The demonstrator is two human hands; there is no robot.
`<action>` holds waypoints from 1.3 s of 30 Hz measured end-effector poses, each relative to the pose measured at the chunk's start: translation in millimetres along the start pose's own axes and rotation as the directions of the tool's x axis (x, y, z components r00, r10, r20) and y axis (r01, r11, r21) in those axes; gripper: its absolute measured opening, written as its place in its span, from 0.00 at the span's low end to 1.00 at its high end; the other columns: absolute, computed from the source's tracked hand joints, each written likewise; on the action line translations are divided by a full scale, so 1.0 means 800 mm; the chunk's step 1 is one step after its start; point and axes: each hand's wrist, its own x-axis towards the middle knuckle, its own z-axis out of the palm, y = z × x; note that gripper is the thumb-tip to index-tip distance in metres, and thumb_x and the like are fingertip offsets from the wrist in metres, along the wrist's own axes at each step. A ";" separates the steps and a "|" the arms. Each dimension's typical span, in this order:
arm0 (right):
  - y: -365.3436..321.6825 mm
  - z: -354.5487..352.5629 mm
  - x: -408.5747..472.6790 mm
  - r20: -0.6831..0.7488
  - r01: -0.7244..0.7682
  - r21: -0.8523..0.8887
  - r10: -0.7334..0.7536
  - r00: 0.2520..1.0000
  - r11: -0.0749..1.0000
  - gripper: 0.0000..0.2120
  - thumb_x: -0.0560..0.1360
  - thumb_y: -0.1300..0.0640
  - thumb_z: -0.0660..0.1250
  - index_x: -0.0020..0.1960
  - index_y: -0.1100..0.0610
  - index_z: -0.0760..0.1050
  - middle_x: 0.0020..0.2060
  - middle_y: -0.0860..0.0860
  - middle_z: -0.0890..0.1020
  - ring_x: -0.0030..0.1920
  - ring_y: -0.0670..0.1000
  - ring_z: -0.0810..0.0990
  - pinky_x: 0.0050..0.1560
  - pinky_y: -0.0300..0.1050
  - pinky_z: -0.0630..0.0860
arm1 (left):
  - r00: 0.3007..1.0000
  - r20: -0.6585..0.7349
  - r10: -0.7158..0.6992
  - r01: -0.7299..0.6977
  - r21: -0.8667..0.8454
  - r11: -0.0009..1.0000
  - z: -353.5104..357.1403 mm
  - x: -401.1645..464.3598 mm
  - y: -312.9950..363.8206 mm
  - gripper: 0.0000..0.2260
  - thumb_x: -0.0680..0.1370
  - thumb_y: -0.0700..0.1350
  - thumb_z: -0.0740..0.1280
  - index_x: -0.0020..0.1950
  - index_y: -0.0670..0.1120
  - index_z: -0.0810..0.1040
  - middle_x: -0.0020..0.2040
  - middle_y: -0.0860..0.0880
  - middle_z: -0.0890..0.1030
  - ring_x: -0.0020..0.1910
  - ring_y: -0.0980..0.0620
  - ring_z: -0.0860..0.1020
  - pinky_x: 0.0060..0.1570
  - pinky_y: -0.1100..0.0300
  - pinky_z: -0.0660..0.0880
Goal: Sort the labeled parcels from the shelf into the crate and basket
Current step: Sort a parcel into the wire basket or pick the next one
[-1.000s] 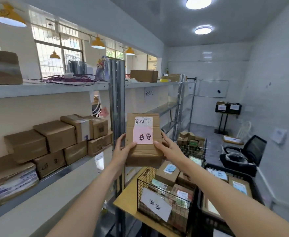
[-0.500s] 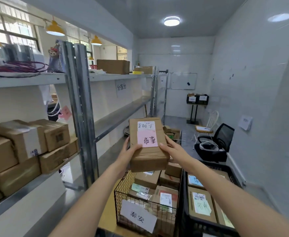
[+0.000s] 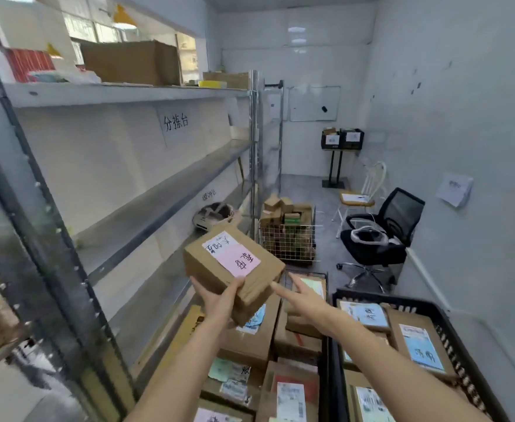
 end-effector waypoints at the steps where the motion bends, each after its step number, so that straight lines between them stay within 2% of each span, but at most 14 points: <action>1: 0.009 0.002 0.014 0.015 -0.021 0.015 0.021 1.000 1.000 0.49 0.72 0.34 0.70 0.82 0.44 0.46 0.79 0.51 0.61 0.71 0.57 0.72 0.65 0.53 0.73 | 1.000 0.000 -0.018 0.018 -0.020 1.000 0.011 0.009 -0.004 0.59 0.57 0.61 0.83 0.71 0.78 0.42 0.74 0.46 0.71 0.63 0.37 0.76 0.49 0.31 0.78; 3: 0.025 0.007 0.038 0.044 -0.023 0.052 0.020 0.999 0.998 0.44 0.74 0.36 0.70 0.81 0.44 0.51 0.72 0.47 0.71 0.63 0.50 0.77 0.61 0.47 0.76 | 1.000 0.000 -0.027 0.027 -0.042 0.999 0.031 0.025 -0.016 0.59 0.66 0.54 0.82 0.74 0.74 0.36 0.78 0.46 0.67 0.67 0.37 0.75 0.56 0.34 0.77; 5: 0.036 0.012 0.060 0.026 0.005 0.125 -0.009 1.000 0.992 0.30 0.77 0.42 0.69 0.72 0.38 0.57 0.59 0.40 0.76 0.53 0.42 0.78 0.47 0.37 0.79 | 0.999 0.029 -0.046 0.047 -0.045 0.998 0.050 0.046 -0.033 0.61 0.68 0.52 0.82 0.75 0.70 0.32 0.78 0.46 0.67 0.68 0.38 0.74 0.57 0.37 0.77; 8: 0.053 0.020 0.099 -0.034 0.058 0.251 -0.051 0.998 0.966 0.32 0.76 0.45 0.73 0.72 0.35 0.59 0.62 0.42 0.79 0.57 0.43 0.81 0.46 0.36 0.80 | 0.993 0.056 -0.100 0.101 -0.007 0.995 0.066 0.076 -0.056 0.64 0.61 0.59 0.84 0.75 0.72 0.33 0.73 0.43 0.72 0.64 0.39 0.77 0.42 0.47 0.81; 10: 0.065 0.026 0.121 -0.106 0.072 0.331 -0.039 0.994 0.941 0.36 0.74 0.47 0.75 0.75 0.38 0.59 0.63 0.43 0.80 0.59 0.46 0.82 0.53 0.44 0.82 | 0.982 0.089 -0.169 0.169 0.010 0.986 0.071 0.099 -0.069 0.68 0.50 0.67 0.83 0.73 0.75 0.35 0.67 0.45 0.76 0.58 0.40 0.80 0.42 0.43 0.83; 12: 0.070 0.029 0.135 -0.144 0.043 0.376 0.013 0.989 0.925 0.37 0.75 0.48 0.75 0.76 0.37 0.58 0.64 0.43 0.79 0.58 0.48 0.83 0.51 0.48 0.83 | 0.980 0.114 -0.164 0.165 0.003 0.986 0.074 0.118 -0.082 0.67 0.51 0.67 0.83 0.74 0.74 0.37 0.62 0.49 0.76 0.54 0.43 0.81 0.42 0.44 0.84; 17: 0.070 0.028 0.156 -0.213 -0.006 0.380 0.094 0.972 0.925 0.32 0.78 0.50 0.72 0.72 0.31 0.59 0.65 0.46 0.79 0.56 0.49 0.82 0.36 0.44 0.82 | 0.992 0.091 -0.085 0.088 -0.027 0.996 0.065 0.156 -0.080 0.55 0.64 0.62 0.81 0.78 0.70 0.43 0.72 0.50 0.71 0.67 0.42 0.75 0.60 0.34 0.76; 19: 0.072 0.027 0.164 -0.233 -0.031 0.331 0.113 0.966 0.943 0.34 0.79 0.51 0.71 0.76 0.32 0.56 0.68 0.47 0.77 0.54 0.47 0.82 0.34 0.38 0.80 | 0.998 0.036 -0.049 0.048 0.028 0.998 0.049 0.184 -0.076 0.52 0.68 0.61 0.79 0.79 0.67 0.45 0.79 0.47 0.63 0.74 0.40 0.67 0.69 0.32 0.67; 21: 0.076 0.027 0.169 -0.239 -0.071 0.285 0.143 0.960 0.956 0.37 0.79 0.48 0.70 0.79 0.35 0.52 0.67 0.46 0.75 0.53 0.45 0.80 0.39 0.42 0.82 | 0.999 0.036 -0.011 0.005 0.170 0.985 0.029 0.215 -0.074 0.46 0.73 0.58 0.76 0.81 0.61 0.50 0.80 0.44 0.59 0.77 0.40 0.63 0.72 0.36 0.64; 25: 0.084 0.032 0.188 -0.271 -0.140 0.220 0.198 0.942 0.965 0.32 0.81 0.50 0.66 0.81 0.42 0.56 0.69 0.48 0.74 0.55 0.48 0.79 0.49 0.49 0.81 | 0.986 0.161 0.042 -0.094 0.332 0.938 0.009 0.252 -0.087 0.35 0.76 0.49 0.75 0.79 0.53 0.62 0.72 0.47 0.73 0.66 0.47 0.73 0.69 0.45 0.71; 28: 0.095 0.034 0.201 -0.320 -0.114 0.089 0.137 0.938 0.990 0.31 0.82 0.55 0.65 0.81 0.49 0.57 0.73 0.50 0.72 0.65 0.51 0.75 0.67 0.53 0.75 | 0.976 0.215 0.033 -0.119 0.401 0.908 0.009 0.263 -0.100 0.37 0.75 0.48 0.76 0.79 0.52 0.62 0.71 0.49 0.75 0.67 0.48 0.73 0.69 0.45 0.72; 31: 0.103 0.029 0.208 -0.311 -0.101 -0.113 0.061 0.948 0.989 0.37 0.78 0.51 0.71 0.82 0.51 0.56 0.73 0.47 0.71 0.71 0.50 0.71 0.72 0.49 0.70 | 0.971 0.236 0.028 -0.134 0.446 0.885 0.011 0.271 -0.106 0.38 0.75 0.52 0.76 0.80 0.52 0.61 0.71 0.50 0.74 0.68 0.48 0.73 0.69 0.45 0.72; 35: 0.116 0.018 0.223 -0.316 -0.118 -0.372 -0.006 0.949 0.921 0.37 0.77 0.51 0.73 0.80 0.53 0.61 0.71 0.48 0.73 0.67 0.48 0.73 0.67 0.43 0.70 | 0.949 0.312 0.045 -0.222 0.557 0.800 0.017 0.285 -0.115 0.35 0.74 0.53 0.76 0.77 0.52 0.65 0.68 0.52 0.77 0.65 0.50 0.76 0.66 0.49 0.74; 39: 0.142 0.011 0.245 -0.351 -0.170 -0.648 -0.093 0.932 0.742 0.33 0.78 0.43 0.69 0.79 0.49 0.63 0.72 0.48 0.73 0.70 0.53 0.69 0.70 0.51 0.68 | 0.932 0.362 0.035 -0.279 0.650 0.707 0.024 0.305 -0.128 0.33 0.75 0.54 0.75 0.76 0.51 0.65 0.68 0.52 0.77 0.65 0.50 0.75 0.64 0.52 0.74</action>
